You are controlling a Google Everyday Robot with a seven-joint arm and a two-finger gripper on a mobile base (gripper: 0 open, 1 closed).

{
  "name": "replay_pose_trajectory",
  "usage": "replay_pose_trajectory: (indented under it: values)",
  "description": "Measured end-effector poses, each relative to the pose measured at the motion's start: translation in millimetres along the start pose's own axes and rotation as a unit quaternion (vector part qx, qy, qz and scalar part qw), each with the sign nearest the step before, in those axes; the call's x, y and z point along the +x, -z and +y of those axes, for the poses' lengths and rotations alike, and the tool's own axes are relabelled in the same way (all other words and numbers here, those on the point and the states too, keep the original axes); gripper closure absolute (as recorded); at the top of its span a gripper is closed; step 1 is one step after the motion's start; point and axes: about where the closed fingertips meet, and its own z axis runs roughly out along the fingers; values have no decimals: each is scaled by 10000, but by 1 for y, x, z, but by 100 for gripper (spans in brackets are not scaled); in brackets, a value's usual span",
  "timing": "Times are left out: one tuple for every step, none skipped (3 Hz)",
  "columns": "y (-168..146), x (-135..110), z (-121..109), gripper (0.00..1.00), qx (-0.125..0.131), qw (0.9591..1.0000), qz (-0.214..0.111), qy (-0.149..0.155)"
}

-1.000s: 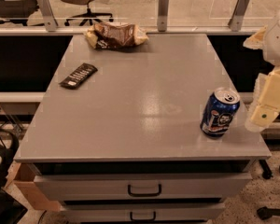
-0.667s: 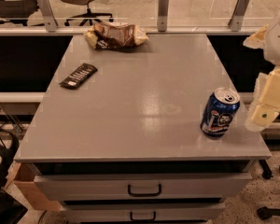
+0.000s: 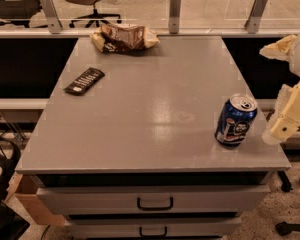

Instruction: Move pepsi can near brown chip bag

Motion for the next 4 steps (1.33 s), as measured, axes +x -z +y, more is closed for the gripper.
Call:
replay_pose_trajectory:
  values:
    - [-8,3,-4,0,-68,9972,-747,56]
    - [-14,8,-8,0,-121,9902,-1390,94]
    - [-19,16,-14,0,-148,9810,-1934,88]
    - [-27,28,-17,0,-185,9697,-2435,3]
